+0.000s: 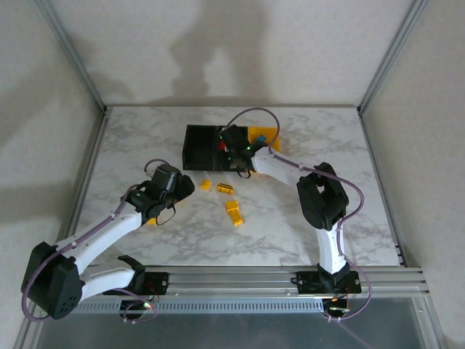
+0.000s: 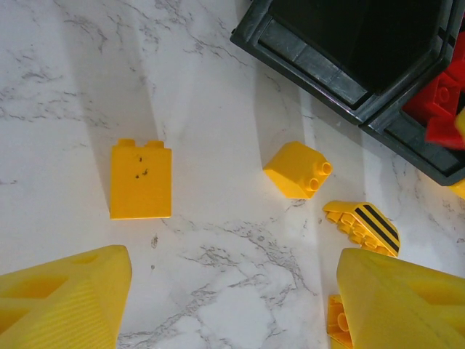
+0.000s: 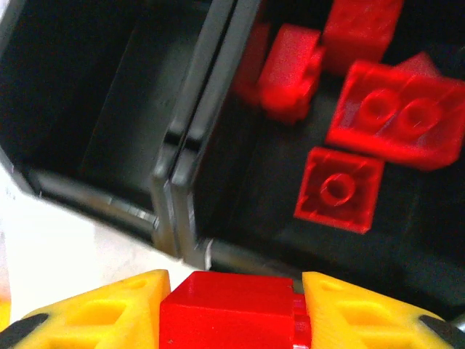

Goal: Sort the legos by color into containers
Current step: Pick up the lego from the center of the table, then place the lego in the container.

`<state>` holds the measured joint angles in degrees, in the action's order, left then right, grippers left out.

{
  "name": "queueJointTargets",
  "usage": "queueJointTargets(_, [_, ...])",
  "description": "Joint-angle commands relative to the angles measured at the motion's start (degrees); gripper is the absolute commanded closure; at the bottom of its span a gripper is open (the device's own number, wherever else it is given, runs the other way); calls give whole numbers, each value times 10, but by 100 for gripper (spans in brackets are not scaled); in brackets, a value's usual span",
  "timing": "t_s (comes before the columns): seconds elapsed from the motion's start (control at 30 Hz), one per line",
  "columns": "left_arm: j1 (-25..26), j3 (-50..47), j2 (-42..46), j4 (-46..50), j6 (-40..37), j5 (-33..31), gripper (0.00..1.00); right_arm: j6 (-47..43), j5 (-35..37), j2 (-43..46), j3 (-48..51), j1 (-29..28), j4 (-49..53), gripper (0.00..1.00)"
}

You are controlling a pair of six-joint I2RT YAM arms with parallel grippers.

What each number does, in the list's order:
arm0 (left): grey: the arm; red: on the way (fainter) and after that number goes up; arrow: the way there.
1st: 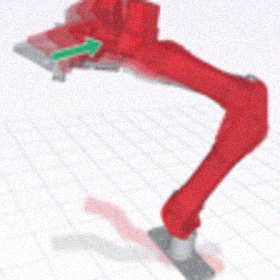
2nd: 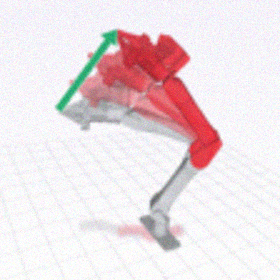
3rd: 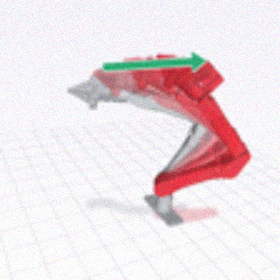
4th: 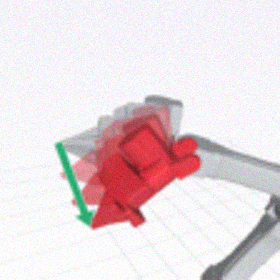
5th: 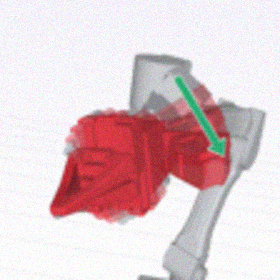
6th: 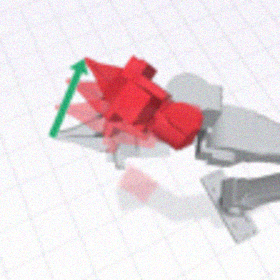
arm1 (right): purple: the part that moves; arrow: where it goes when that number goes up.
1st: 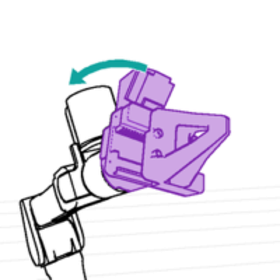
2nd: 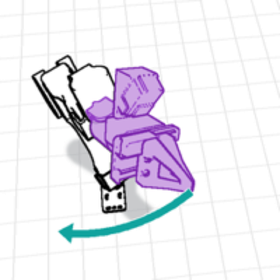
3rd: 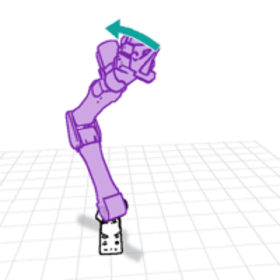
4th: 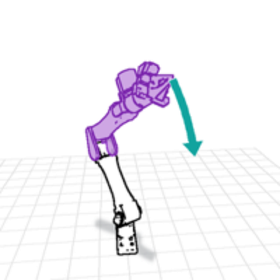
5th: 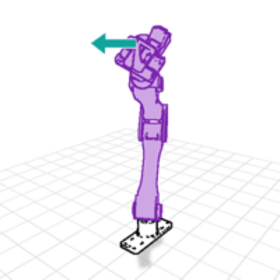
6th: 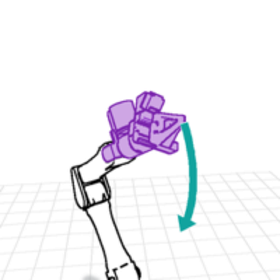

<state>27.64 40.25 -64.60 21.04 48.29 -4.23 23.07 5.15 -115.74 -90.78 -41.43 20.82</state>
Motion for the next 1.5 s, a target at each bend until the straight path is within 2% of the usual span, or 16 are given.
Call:
queueJointTargets(0.0, [-5,-6,5,4,8,-1,25,-5,18,-21,-45,14,19,54])
queueJointTargets(0.03, [-5,-5,4,5,8,-1,25,-6,15,-32,-59,29,21,54])
queueJointTargets(0.4, [-5,-5,6,10,10,-3,25,-2,6,-151,-218,57,53,53])
queueJointTargets(0.53, [-6,-6,8,16,9,-7,25,-1,-6,-165,-245,57,59,46])
queueJointTargets(0.73, [-6,-7,7,16,10,-10,25,9,-13,-124,-190,54,33,40])
queueJointTargets(0.9, [-6,-9,4,11,12,-10,25,10,-34,-58,-110,49,-15,47])
queueJointTargets(0.97, [-6,-8,3,11,13,-9,25,11,-41,-41,-91,47,-26,46])
queueJointTargets(1.03, [-6,-9,3,10,14,-8,25,10,-44,-34,-85,44,-22,42])
queueJointTargets(1.2, [-5,-11,8,16,18,-12,24,7,-45,-16,-66,38,-31,40])
queueJointTargets(1.33, [-6,-15,19,20,21,-17,24,6,-39,-25,-82,38,-13,40])
queueJointTargets(1.47, [-5,-21,27,28,24,-22,23,9,-38,1,-58,38,-27,42])
